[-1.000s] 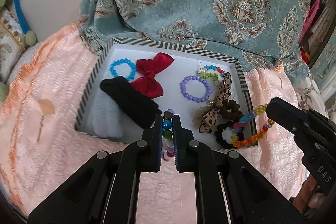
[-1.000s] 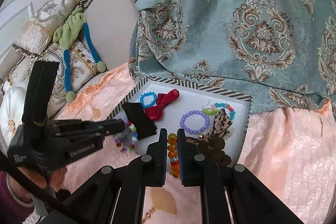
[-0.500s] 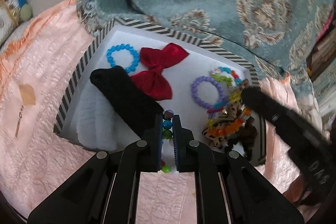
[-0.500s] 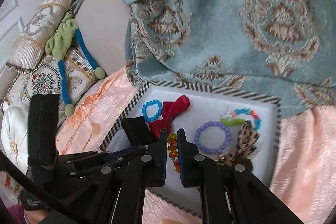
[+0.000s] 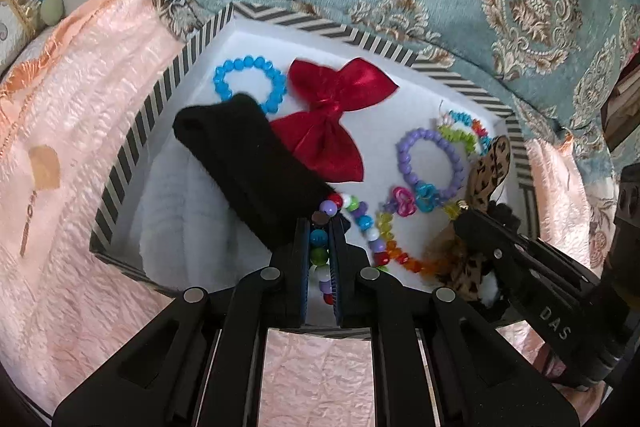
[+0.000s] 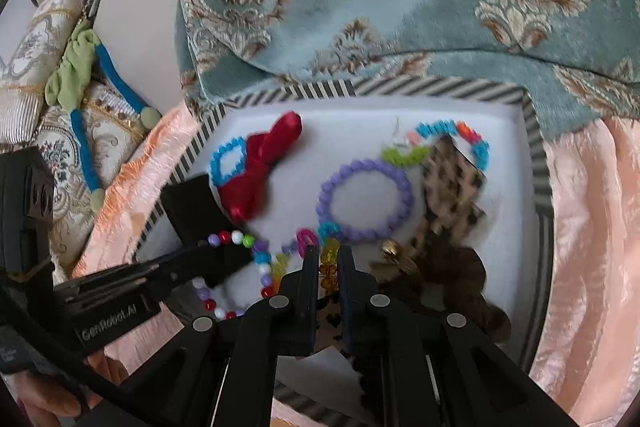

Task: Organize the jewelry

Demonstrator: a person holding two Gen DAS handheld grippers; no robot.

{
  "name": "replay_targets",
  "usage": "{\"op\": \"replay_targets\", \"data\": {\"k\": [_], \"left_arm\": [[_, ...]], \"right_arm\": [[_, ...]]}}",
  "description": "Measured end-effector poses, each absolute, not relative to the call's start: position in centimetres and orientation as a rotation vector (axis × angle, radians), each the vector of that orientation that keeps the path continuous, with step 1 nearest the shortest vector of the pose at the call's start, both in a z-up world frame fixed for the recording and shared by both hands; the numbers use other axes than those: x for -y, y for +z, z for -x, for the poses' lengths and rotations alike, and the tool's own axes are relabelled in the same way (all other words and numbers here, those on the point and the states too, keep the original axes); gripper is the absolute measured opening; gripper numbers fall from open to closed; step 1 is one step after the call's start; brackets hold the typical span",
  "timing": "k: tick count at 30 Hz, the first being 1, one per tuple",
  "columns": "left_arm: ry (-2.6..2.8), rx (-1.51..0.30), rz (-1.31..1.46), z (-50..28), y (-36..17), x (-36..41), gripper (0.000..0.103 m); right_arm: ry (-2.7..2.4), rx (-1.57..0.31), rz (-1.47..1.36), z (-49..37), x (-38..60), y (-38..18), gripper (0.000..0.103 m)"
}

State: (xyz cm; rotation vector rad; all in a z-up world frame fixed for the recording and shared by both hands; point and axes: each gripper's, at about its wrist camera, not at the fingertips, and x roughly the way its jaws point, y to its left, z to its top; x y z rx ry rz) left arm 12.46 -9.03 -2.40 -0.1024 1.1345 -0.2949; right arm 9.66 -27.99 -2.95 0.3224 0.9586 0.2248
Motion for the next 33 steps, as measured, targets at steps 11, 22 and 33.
{"op": "replay_targets", "data": {"k": [11, 22, 33], "left_arm": [[-0.293, -1.109, 0.062, -11.2, -2.1, 8.9, 0.047], [-0.238, -1.065, 0.019, -9.8, -1.1, 8.6, 0.048], [-0.188, -0.986, 0.006, -7.4, 1.8, 8.1, 0.048]], "right_arm": [[0.210, -0.996, -0.338, -8.3, 29.1, -3.8, 0.015], [0.169, -0.930, -0.266, -5.6, 28.7, -1.2, 0.041], [0.077, -0.833, -0.184, -2.5, 28.0, 1.6, 0.042]]}}
